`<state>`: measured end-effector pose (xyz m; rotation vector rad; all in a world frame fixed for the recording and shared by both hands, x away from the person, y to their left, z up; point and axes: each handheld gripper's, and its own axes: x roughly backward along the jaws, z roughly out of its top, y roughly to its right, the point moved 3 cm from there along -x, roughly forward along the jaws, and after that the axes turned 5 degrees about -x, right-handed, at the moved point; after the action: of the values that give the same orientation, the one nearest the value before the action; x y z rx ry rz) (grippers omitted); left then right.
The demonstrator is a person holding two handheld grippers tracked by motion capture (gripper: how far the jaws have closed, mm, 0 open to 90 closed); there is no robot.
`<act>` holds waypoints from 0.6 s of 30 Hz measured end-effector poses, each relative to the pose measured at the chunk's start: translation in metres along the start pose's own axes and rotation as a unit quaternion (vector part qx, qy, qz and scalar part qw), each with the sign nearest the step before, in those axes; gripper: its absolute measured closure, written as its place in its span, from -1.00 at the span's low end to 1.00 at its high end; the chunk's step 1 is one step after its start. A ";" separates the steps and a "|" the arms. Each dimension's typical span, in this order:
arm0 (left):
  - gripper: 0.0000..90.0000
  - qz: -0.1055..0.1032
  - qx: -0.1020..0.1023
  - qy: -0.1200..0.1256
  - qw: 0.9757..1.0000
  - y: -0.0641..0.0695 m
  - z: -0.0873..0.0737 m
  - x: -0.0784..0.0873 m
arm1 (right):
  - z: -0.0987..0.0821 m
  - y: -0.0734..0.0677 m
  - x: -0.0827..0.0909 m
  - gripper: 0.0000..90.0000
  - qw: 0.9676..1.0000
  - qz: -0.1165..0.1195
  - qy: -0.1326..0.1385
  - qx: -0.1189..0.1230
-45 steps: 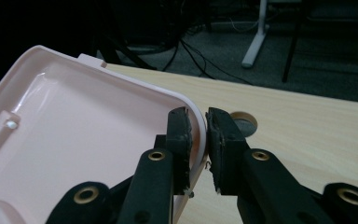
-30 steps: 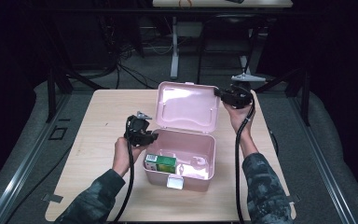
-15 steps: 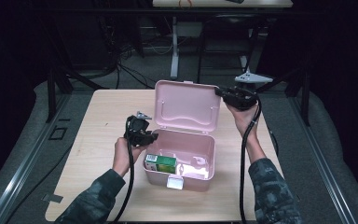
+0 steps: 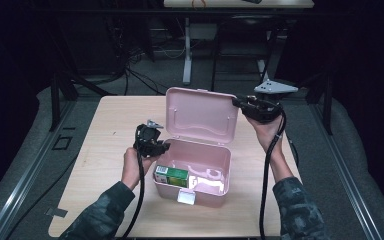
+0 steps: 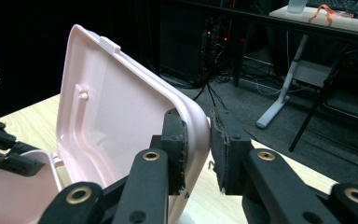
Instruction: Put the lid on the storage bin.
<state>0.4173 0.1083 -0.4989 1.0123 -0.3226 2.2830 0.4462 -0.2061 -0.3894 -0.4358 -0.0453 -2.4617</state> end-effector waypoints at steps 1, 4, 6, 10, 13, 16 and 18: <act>0.72 0.000 0.000 -0.001 1.000 0.000 0.000 0.000 | 0.000 -0.001 0.002 0.68 1.000 0.001 0.000 0.003; 0.72 -0.001 0.000 -0.001 1.000 0.000 0.000 0.000 | 0.000 -0.003 0.006 0.67 1.000 0.005 0.000 0.009; 0.72 0.000 -0.001 -0.002 1.000 0.000 0.000 -0.001 | 0.000 -0.004 0.008 0.66 1.000 0.008 -0.001 0.010; 0.72 -0.002 0.000 -0.002 1.000 0.001 0.000 -0.001 | 0.000 -0.007 0.013 0.64 1.000 0.016 -0.002 0.010; 0.72 -0.003 0.000 -0.004 1.000 0.001 0.000 -0.001 | 0.000 -0.010 0.017 0.62 1.000 0.025 -0.004 0.012; 0.71 -0.005 -0.001 -0.005 1.000 0.001 0.000 -0.001 | 0.000 -0.012 0.021 0.59 0.999 0.033 -0.007 0.007; 0.71 -0.007 -0.001 -0.004 1.000 0.001 0.000 -0.001 | 0.000 -0.014 0.024 0.58 0.999 0.037 -0.005 0.004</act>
<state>0.4171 0.1074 -0.4998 1.0210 -0.3197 2.2663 0.4196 -0.2091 -0.3810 -0.4388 -0.0430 -2.3849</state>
